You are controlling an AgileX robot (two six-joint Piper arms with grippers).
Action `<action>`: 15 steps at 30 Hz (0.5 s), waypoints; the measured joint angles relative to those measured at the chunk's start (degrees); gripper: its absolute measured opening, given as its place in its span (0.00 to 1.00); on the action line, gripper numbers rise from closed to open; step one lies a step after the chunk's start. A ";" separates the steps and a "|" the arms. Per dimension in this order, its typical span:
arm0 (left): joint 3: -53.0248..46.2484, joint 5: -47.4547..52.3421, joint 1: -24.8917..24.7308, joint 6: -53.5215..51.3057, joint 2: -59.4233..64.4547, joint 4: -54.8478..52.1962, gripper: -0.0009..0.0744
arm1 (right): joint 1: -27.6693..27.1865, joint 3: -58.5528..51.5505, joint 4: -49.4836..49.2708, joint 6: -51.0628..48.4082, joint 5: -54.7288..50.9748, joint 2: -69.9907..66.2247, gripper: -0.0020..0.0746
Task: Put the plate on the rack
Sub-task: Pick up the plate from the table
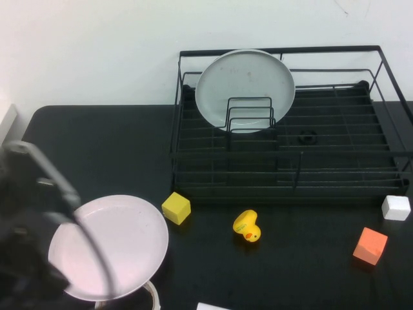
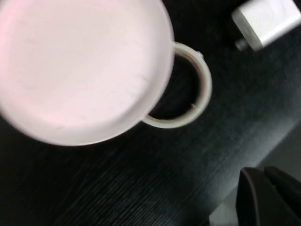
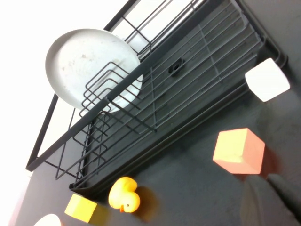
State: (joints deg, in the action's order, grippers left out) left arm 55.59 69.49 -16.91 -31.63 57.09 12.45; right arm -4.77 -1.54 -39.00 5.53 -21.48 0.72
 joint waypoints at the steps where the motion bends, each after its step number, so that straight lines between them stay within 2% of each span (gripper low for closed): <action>1: 0.00 0.00 -1.85 0.34 1.97 -0.73 0.01 | 0.00 0.00 -0.10 -0.13 0.00 0.00 0.04; 5: 0.00 -2.05 -8.11 3.07 9.48 -5.87 0.02 | 0.00 0.00 -0.22 -0.50 0.00 0.00 0.04; 7: 0.00 -3.27 -10.22 3.51 12.33 -7.95 0.07 | 0.00 0.00 -0.24 -0.50 0.00 0.00 0.04; 9: 0.00 -4.82 -11.91 3.56 14.92 -8.35 0.17 | 0.00 0.00 -0.24 -0.59 0.00 0.00 0.04; 13: 0.00 -10.60 -13.72 3.31 19.71 -8.35 0.45 | 0.00 0.00 -0.34 -0.59 0.00 0.00 0.04; 15: 0.00 -13.38 -14.06 3.27 22.08 -8.35 0.53 | 0.00 0.00 -0.34 -0.62 -0.11 0.00 0.04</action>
State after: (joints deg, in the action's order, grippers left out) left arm 55.59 56.11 -30.97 -28.37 79.17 4.10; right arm -4.77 -1.54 -39.33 4.90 -21.60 0.72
